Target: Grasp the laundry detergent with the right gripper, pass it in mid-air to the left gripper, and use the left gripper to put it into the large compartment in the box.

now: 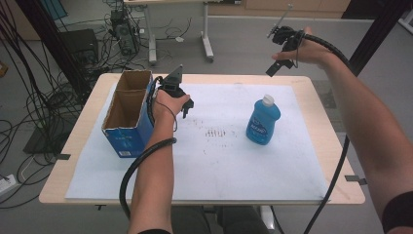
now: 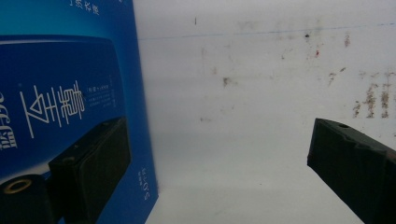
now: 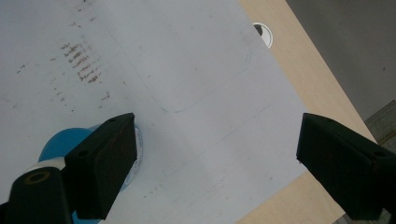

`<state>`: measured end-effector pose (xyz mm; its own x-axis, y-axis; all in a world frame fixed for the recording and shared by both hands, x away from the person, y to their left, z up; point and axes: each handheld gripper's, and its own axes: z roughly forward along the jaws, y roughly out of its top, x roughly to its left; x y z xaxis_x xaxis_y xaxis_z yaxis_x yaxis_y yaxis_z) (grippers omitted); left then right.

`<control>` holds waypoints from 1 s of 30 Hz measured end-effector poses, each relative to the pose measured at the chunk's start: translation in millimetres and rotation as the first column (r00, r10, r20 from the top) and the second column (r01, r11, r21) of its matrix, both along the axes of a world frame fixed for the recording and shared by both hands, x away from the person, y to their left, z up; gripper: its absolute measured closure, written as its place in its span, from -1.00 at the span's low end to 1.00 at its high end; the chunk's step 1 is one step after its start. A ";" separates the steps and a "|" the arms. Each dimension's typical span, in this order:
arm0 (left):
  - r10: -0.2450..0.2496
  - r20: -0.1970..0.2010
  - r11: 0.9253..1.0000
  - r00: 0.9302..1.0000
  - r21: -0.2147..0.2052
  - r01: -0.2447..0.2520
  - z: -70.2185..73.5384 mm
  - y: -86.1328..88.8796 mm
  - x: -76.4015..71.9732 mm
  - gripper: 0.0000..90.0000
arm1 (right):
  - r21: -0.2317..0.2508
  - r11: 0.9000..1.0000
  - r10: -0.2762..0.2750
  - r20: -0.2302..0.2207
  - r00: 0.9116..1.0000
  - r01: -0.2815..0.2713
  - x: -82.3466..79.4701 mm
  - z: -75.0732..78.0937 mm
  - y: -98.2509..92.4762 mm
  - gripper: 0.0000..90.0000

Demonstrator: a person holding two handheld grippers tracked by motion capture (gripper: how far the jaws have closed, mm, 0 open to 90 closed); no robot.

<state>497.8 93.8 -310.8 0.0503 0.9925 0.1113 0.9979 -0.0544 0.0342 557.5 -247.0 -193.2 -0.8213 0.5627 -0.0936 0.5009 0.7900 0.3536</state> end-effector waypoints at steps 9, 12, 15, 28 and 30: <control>-0.007 0.010 1.000 1.000 -0.009 0.007 4.4 -0.8 -1.2 -0.85 | 0.012 1.000 0.000 0.003 1.000 0.000 -7.9 3.8 -10.4 -0.73; -0.010 0.012 1.000 1.000 -0.014 0.010 6.3 -0.9 -2.1 -0.85 | 0.030 1.000 0.005 0.000 1.000 -0.005 -15.9 4.8 -20.4 -0.73; -0.012 0.013 1.000 1.000 -0.014 0.013 7.3 -1.8 -2.8 -0.85 | 0.040 0.999 0.008 0.002 1.000 -0.008 -23.2 6.0 -30.3 -0.74; -0.034 0.031 0.999 0.999 -0.034 0.035 13.3 -8.2 -5.2 -0.86 | 0.116 0.992 0.047 0.012 0.999 -0.048 -65.1 6.2 -69.7 -0.77; -0.042 0.030 0.999 0.999 -0.030 0.043 14.2 -9.2 -6.0 -0.86 | 0.120 0.991 0.061 0.021 0.998 -0.063 -77.2 1.4 -75.9 -0.78</control>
